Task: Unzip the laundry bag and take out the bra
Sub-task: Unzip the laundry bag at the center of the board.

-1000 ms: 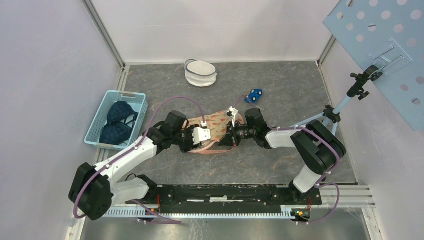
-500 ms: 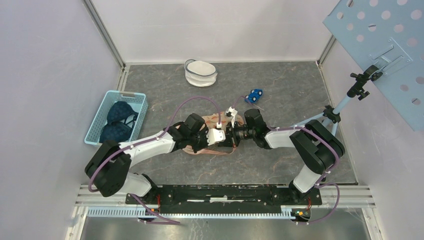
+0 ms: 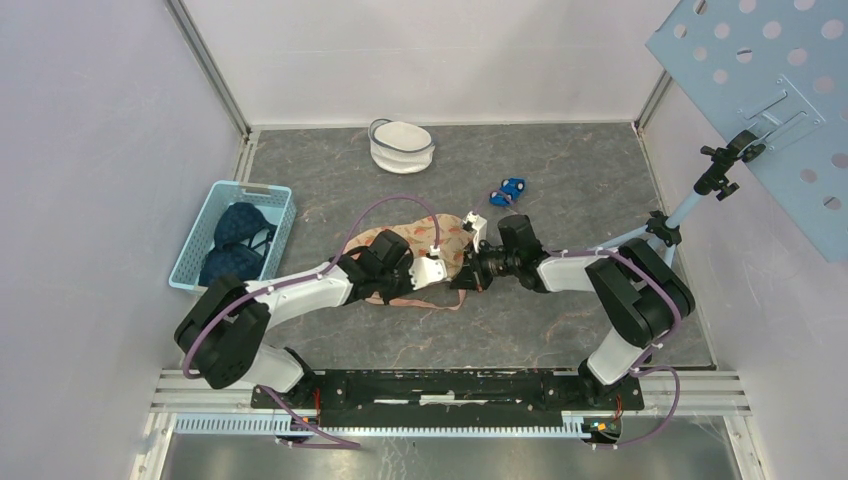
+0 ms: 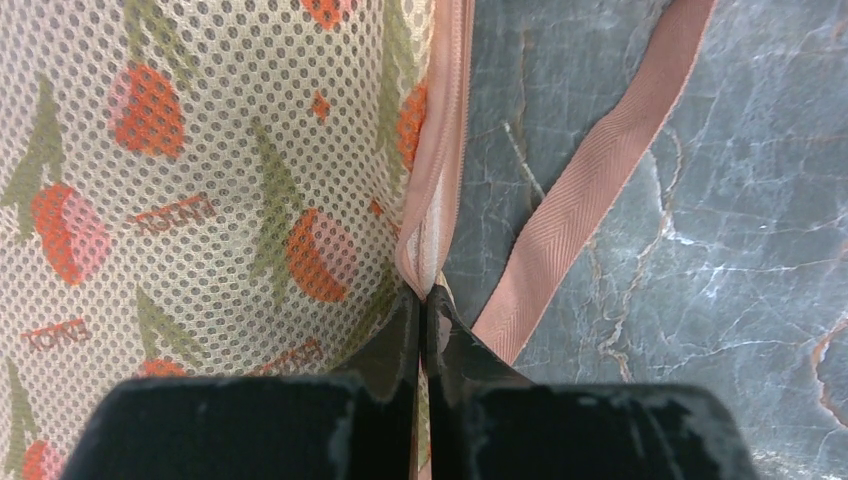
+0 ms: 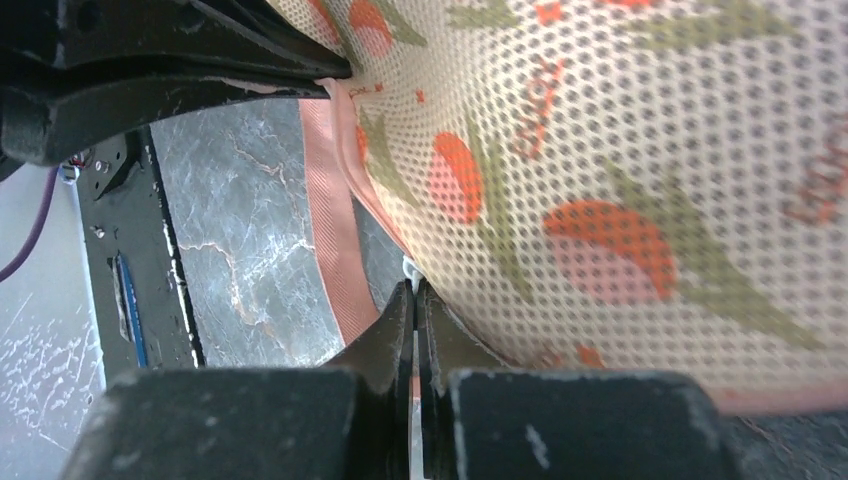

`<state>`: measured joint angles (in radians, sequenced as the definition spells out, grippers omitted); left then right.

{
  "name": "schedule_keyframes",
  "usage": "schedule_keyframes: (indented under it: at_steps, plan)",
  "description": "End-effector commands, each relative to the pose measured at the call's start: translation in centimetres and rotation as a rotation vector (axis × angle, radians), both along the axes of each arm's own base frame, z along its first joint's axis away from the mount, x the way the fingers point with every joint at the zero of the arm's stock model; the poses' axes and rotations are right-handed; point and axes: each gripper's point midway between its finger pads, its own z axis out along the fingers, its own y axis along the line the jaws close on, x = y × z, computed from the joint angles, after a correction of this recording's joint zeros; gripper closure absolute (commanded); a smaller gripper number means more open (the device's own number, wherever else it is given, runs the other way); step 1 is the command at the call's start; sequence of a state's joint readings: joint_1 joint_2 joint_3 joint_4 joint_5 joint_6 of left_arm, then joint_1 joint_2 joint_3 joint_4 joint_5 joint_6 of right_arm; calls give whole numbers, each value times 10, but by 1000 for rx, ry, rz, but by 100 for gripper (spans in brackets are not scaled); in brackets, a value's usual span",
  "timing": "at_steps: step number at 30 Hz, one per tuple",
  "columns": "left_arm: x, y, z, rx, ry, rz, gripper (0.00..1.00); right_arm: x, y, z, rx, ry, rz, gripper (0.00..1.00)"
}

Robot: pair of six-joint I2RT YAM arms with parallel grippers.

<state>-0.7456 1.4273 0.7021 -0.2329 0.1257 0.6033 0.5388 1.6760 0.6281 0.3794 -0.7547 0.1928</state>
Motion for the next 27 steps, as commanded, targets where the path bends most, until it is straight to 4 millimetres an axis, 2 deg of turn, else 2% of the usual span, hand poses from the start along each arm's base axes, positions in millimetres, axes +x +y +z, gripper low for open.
schedule_keyframes:
  at_steps: [1,11,15,17,19,21,24,27]
  plan:
    - [-5,32,-13,94,28,41,98,20,-6,21,7,-110,-19,100]
    - [9,67,-5,77,32,31,98,17,-12,19,5,-114,-12,100]
    - [14,73,-1,60,43,7,98,11,-11,19,30,-93,-11,100]
    - [15,74,2,76,36,-40,94,3,-6,26,77,-71,7,100]
    - [20,65,14,43,17,-60,87,-5,0,31,112,-56,24,100]
    - [19,48,32,-54,30,-64,76,-13,6,34,123,-57,48,100]
    - [-4,19,53,-181,94,-135,59,-19,12,37,134,-60,78,100]
    - [-27,0,54,-178,83,-198,51,-23,18,40,146,-49,92,100]
